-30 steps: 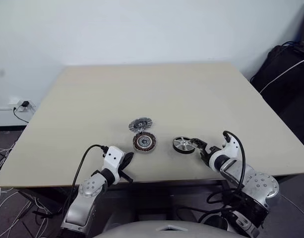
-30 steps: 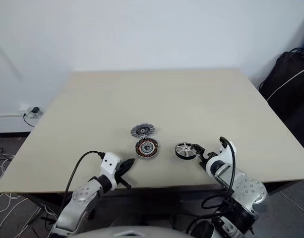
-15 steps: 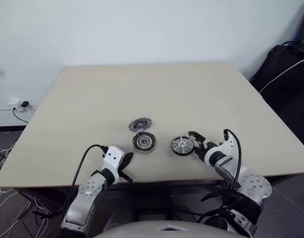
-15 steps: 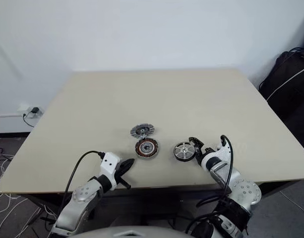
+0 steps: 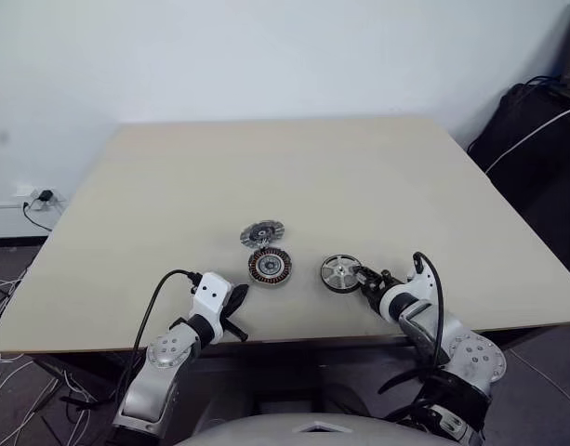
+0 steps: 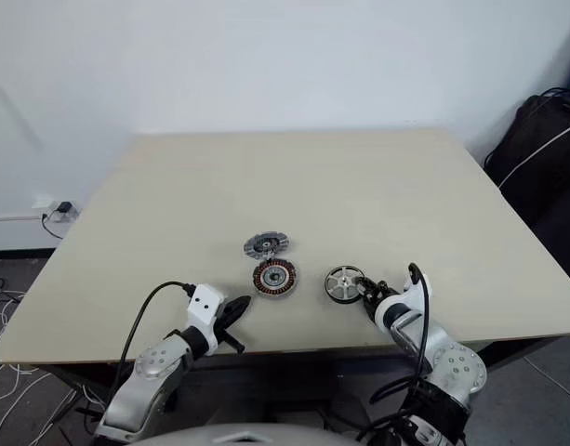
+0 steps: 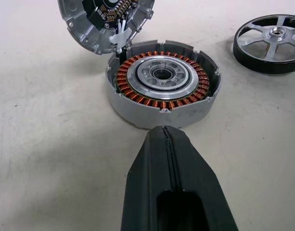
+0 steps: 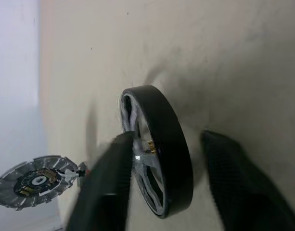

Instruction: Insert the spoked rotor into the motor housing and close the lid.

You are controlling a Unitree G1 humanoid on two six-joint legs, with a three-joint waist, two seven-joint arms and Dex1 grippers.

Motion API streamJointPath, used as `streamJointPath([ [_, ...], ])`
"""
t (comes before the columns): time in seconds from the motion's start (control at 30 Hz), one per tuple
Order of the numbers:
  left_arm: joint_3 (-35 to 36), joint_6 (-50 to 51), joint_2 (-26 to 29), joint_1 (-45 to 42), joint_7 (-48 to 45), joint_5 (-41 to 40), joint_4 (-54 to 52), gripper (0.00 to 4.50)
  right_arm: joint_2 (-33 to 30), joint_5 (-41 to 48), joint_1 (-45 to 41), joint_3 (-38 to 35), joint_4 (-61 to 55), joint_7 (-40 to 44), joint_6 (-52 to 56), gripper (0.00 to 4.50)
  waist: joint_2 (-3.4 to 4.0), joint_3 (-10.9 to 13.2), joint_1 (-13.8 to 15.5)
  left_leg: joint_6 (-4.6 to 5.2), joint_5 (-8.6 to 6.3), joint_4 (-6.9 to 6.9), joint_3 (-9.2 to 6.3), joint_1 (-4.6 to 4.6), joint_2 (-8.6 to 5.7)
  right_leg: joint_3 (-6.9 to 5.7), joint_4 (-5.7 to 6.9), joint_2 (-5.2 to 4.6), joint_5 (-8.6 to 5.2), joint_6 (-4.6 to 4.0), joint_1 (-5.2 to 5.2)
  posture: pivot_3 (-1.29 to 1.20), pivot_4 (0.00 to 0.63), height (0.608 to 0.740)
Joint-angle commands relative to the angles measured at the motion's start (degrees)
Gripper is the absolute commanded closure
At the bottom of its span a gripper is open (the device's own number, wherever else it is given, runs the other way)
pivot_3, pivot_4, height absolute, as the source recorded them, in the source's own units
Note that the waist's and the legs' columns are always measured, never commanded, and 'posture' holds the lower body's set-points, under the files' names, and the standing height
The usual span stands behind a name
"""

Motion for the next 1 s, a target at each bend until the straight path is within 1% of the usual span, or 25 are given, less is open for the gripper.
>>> streamJointPath([
  [0.03, 0.29, -0.32, 0.23, -0.89, 0.06, -0.19, -2.38, 4.50, 6.92, 3.16, 4.34, 5.06, -4.41, -2.40, -0.80, 3.62, -0.01, 0.00, 0.00, 0.00, 0.00, 0.00, 0.00, 0.00, 0.00, 0.00, 0.00, 0.01, 0.00, 0.01, 0.00, 0.00, 0.000, 0.740],
  [0.07, 0.24, -0.31, 0.22, -0.90, 0.05, -0.18, -2.36, 4.50, 7.68, 3.65, 4.81, 5.67, -5.68, -3.48, -0.76, 3.97, 0.02, 0.02, 0.00, 0.00, 0.00, -0.01, 0.00, 0.00, 0.00, 0.00, 0.00, 0.01, 0.00, 0.02, 0.00, 0.00, 0.000, 0.740],
  [0.1, 0.21, -0.30, 0.21, -0.90, 0.05, -0.17, -2.33, 4.50, 8.44, 4.24, 5.33, 6.38, -6.97, -4.65, -0.82, 4.08, 0.02, 0.02, 0.02, 0.01, 0.00, -0.01, 0.00, 0.00, 0.00, 0.01, 0.00, 0.01, 0.00, 0.02, 0.00, 0.00, 0.000, 0.740],
  [0.23, 0.19, -0.27, 0.18, -0.90, 0.06, -0.20, -2.28, 4.50, 9.32, 6.66, 6.79, 8.96, -9.50, -8.03, -1.81, 4.08, -0.16, -0.08, 0.24, 0.04, -0.03, -0.05, -0.10, 0.01, 0.00, -0.01, -0.02, 0.00, -0.08, 0.15, 0.02, 0.00, 0.000, 0.740],
  [0.3, 0.22, -0.22, 0.14, -0.86, 0.14, -0.22, -2.31, 4.50, 8.48, 9.03, 7.95, 11.46, -10.36, -9.56, -3.19, 4.08, 0.03, -0.16, 0.02, 0.12, -0.10, -0.06, -0.13, 0.06, 0.01, 0.03, -0.01, -0.10, -0.19, 0.22, 0.07, 0.00, 0.000, 0.740],
  [0.4, 0.29, -0.20, 0.16, -0.70, 0.26, -0.28, -2.46, 4.50, 7.49, 14.00, 8.55, 14.60, -11.62, -11.27, -5.39, 4.08, -0.05, -0.17, -0.22, 0.13, -0.11, -0.06, -0.05, 0.04, 0.00, 0.17, -0.01, -0.14, -0.24, 0.12, 0.06, 0.00, 0.000, 0.740],
  [0.5, 0.37, -0.21, 0.24, -0.45, 0.32, -0.34, -2.64, 4.50, 6.65, 20.25, 8.53, 18.28, -12.87, -12.05, -8.18, 4.08, 0.02, -0.03, -0.50, 0.13, -0.11, -0.06, -0.05, 0.03, 0.00, 0.18, -0.01, -0.16, -0.25, 0.11, 0.03, 0.00, 0.000, 0.740],
  [0.6, 0.38, -0.06, 0.25, -0.35, 0.43, -0.38, -2.87, 4.50, 4.59, 25.44, 8.45, 23.17, -13.57, -11.76, -10.24, 4.08, -0.04, 0.03, -0.61, 0.13, -0.10, -0.06, -0.05, 0.03, 0.01, 0.18, 0.00, -0.16, -0.25, 0.12, 0.04, 0.00, 0.000, 0.740],
  [0.7, 0.55, 0.07, 0.41, -0.06, 0.52, -0.50, -3.25, 4.50, 2.93, 27.94, 7.90, 27.97, -12.79, -10.37, -12.17, 4.08, -0.17, 0.11, -0.79, 0.14, -0.11, -0.07, -0.05, 0.01, 0.01, 0.19, -0.01, -0.15, -0.25, 0.12, 0.02, 0.00, 0.000, 0.740],
  [0.87, 0.68, 0.21, 0.58, 0.38, 0.74, -0.59, -3.65, 4.50, -0.34, 27.63, 6.23, 32.84, -7.42, -7.46, -15.11, 4.08, -0.35, 0.19, -0.77, 0.16, -0.12, -0.05, -0.05, 0.01, 0.00, 0.18, -0.04, -0.17, -0.23, 0.13, 0.03, 0.00, 0.000, 0.740],
  [1.0, 0.99, 0.33, 0.59, 0.98, 1.00, -0.83, -4.28, 4.50, -2.39, 25.63, 4.52, 34.24, -2.03, -3.29, -15.86, 4.08, -0.36, 0.21, -0.78, 0.16, -0.12, -0.06, -0.05, 0.01, 0.00, 0.19, -0.04, -0.17, -0.22, 0.12, 0.02, 0.00, 0.000, 0.740],
])
